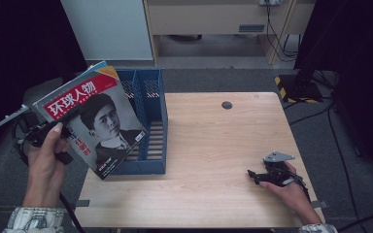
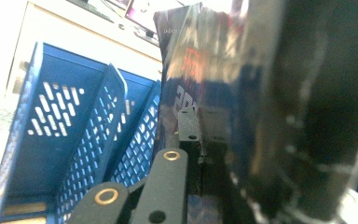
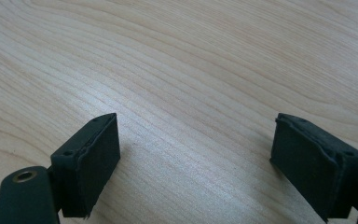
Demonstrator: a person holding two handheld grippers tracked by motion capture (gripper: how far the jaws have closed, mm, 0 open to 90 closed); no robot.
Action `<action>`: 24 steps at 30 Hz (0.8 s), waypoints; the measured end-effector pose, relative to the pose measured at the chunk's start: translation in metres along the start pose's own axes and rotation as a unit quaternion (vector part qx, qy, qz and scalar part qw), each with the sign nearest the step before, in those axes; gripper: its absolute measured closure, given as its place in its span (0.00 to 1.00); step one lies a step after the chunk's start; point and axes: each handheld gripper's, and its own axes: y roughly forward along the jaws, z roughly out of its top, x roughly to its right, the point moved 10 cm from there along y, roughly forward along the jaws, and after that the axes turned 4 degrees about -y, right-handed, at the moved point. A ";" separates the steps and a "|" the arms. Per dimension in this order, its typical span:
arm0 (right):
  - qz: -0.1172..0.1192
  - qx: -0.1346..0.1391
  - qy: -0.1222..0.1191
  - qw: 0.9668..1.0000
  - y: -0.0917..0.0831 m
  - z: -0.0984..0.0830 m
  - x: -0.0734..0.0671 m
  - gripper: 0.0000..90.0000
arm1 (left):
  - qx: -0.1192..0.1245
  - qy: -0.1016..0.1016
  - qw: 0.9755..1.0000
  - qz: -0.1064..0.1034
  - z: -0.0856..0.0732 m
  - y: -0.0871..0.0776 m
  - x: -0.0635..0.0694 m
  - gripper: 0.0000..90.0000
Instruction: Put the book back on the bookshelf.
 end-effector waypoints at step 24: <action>0.000 0.000 0.001 1.000 0.000 0.000 0.000 0.17 | 0.019 0.003 0.999 0.025 0.016 -0.028 -0.017 0.96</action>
